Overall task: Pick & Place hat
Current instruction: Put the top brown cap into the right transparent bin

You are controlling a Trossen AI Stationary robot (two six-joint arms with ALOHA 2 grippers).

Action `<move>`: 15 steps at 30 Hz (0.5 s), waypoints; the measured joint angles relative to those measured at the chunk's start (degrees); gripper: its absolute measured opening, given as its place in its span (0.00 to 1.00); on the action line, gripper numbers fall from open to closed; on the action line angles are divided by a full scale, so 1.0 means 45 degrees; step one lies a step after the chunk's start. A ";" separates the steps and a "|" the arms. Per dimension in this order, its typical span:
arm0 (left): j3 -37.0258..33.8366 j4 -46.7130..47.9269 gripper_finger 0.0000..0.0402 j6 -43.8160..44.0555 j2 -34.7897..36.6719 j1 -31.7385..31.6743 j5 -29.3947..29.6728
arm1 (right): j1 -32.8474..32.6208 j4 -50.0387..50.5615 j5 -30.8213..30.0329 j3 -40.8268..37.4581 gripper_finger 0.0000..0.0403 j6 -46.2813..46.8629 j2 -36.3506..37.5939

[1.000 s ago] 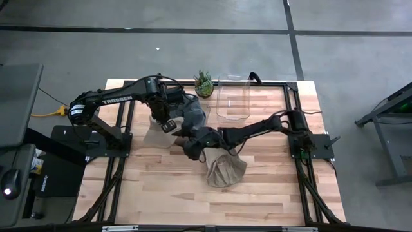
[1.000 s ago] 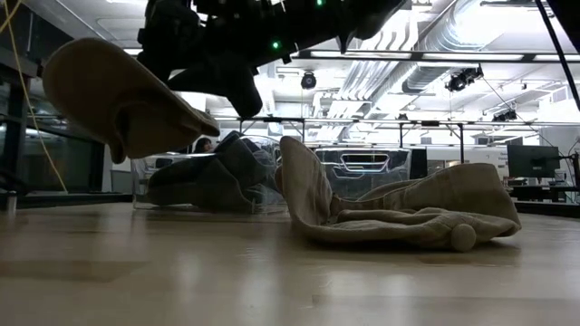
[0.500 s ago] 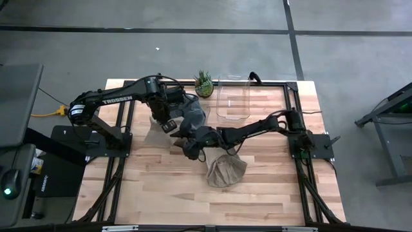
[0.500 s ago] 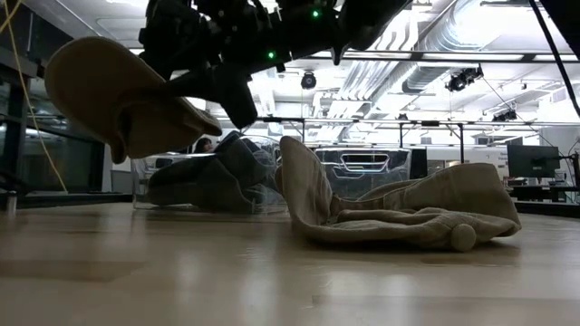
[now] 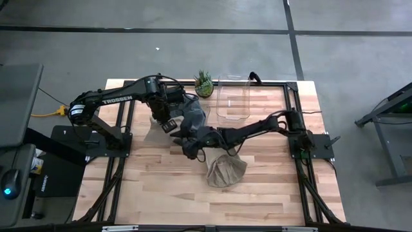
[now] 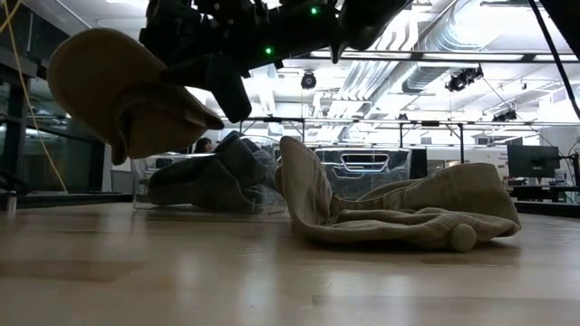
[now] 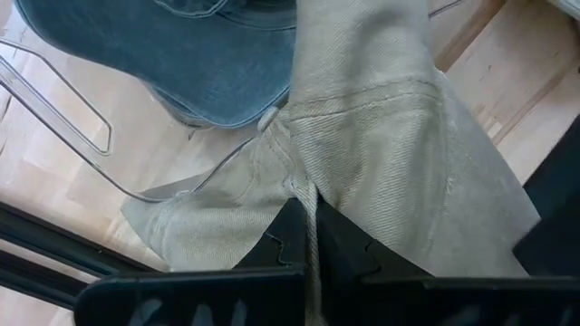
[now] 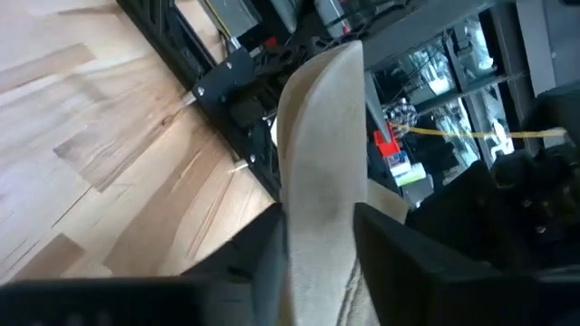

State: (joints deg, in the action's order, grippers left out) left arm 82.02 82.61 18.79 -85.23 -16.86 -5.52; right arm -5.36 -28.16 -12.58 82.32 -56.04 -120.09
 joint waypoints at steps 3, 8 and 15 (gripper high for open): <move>0.0000 -0.0002 0.00 0.0122 0.0000 0.0000 0.0005 | -0.0170 -0.0013 -0.0363 0.0000 0.20 0.0273 0.0000; 0.0000 -0.0024 0.00 0.0181 0.0000 0.0000 0.0022 | -0.0403 -0.0038 -0.1110 0.0005 0.03 0.0448 0.0019; 0.0000 -0.0025 0.00 0.0180 0.0000 0.0000 0.0098 | -0.0655 0.0240 -0.2020 0.0005 0.02 0.1024 0.0170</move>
State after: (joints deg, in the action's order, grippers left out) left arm 82.02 82.50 19.60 -85.23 -16.86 -5.08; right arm -8.31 -27.08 -21.67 82.35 -51.43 -119.33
